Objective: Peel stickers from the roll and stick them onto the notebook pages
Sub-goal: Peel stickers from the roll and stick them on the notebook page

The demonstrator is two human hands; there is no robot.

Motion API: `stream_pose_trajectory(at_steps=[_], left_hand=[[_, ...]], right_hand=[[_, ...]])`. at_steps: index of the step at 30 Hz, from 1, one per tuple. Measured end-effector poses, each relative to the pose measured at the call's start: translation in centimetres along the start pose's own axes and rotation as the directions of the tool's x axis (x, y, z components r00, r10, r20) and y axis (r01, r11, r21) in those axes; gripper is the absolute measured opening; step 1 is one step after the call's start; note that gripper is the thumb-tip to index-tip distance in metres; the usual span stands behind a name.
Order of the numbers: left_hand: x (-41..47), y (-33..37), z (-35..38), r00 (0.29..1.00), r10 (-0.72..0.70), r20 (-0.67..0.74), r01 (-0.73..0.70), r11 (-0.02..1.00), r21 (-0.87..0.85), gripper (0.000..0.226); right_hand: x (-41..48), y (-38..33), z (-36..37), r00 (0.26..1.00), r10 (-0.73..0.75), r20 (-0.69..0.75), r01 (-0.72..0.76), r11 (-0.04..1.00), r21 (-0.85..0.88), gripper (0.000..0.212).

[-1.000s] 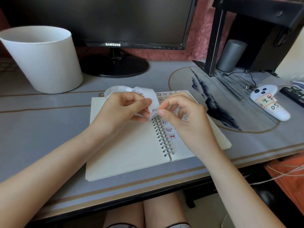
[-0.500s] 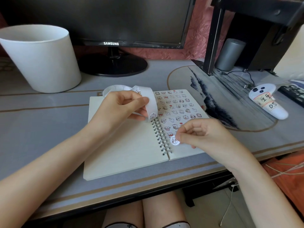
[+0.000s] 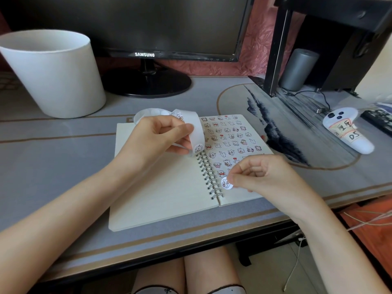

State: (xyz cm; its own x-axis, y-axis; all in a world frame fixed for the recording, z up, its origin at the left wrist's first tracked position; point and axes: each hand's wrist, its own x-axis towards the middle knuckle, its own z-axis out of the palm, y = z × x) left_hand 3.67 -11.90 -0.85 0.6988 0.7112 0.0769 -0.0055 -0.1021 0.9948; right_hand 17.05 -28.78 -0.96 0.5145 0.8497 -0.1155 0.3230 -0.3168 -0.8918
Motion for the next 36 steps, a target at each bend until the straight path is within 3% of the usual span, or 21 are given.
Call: stream_pose_trajectory(at_steps=[36], left_hand=[[-0.2,0.3,0.2,1.000,0.010,-0.008,-0.010,1.000,0.005,0.021]], right_hand=[[0.3,1.1,0.9,0.993,-0.059,-0.102,0.052,0.996,-0.077,0.010]])
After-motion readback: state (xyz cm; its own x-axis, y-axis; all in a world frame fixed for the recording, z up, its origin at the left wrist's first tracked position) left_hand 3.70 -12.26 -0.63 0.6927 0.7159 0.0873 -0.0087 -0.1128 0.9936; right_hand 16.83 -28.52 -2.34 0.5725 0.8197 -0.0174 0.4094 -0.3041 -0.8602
